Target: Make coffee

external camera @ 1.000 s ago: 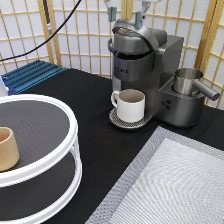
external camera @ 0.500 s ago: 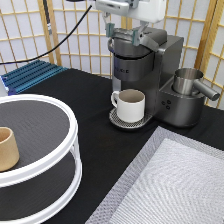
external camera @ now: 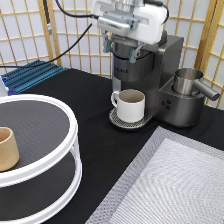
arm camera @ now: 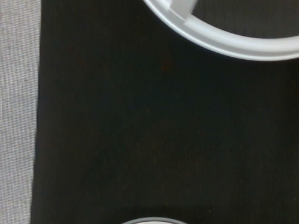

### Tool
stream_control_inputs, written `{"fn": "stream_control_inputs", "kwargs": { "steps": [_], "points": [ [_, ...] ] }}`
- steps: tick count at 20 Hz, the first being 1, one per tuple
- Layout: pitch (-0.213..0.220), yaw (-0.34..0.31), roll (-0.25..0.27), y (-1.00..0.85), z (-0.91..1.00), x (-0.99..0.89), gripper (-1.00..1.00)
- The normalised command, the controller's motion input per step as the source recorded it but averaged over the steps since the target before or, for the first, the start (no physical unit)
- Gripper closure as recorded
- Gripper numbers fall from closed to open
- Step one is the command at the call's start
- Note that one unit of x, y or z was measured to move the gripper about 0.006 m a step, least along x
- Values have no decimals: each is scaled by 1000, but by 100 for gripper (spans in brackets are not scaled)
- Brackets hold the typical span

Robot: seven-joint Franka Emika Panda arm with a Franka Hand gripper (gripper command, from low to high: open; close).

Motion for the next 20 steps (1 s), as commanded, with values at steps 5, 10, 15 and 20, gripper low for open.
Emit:
{"fn": "stream_control_inputs", "kwargs": {
  "steps": [5,10,15,20],
  "points": [
    [44,118,0,-322,-998,-5,-100],
    [28,54,-9,-708,-1000,-5,-100],
    [21,-13,-15,-72,-1000,-287,-100],
    [-4,48,-12,122,735,-177,-100]
  ]
}}
